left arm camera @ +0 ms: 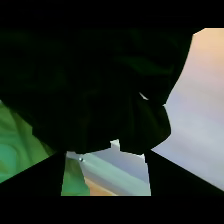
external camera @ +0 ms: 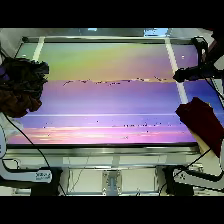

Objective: Fold the shirts.

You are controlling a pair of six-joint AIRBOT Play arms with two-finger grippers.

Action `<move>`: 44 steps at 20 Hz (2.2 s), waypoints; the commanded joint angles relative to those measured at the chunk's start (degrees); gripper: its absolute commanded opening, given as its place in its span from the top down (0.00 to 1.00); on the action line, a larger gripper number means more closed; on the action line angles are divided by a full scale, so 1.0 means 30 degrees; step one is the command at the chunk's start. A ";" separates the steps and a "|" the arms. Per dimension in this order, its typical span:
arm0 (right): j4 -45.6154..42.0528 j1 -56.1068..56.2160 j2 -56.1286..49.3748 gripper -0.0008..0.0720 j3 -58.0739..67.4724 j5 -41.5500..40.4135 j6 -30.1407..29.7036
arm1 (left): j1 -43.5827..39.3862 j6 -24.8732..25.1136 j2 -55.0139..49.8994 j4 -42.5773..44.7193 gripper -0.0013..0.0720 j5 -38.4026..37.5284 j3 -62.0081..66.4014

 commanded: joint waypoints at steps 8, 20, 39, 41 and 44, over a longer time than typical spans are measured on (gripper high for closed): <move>0.1457 0.0015 0.0007 0.46 0.0000 -0.0510 0.0022 | 0.3854 -0.0466 -0.4991 -0.2543 0.22 0.1202 0.0007; 0.4838 0.0015 0.0007 0.46 0.0000 -0.0583 0.0015 | 0.3854 0.0153 -0.6543 -0.3111 0.97 0.2047 0.0029; -0.0685 -0.0007 0.0321 0.46 0.0153 0.2295 0.0656 | -1.5526 0.7053 -0.5144 -1.9045 0.97 0.2186 0.0066; -0.0801 0.0000 0.0321 0.46 0.0138 0.2710 0.0656 | -1.6138 0.7031 -0.5144 -1.8243 0.83 0.3213 0.0415; 0.1115 0.0015 0.0299 0.46 0.0131 0.2922 0.0408 | -1.5205 0.5989 -0.5136 -1.5460 0.04 0.3133 0.2907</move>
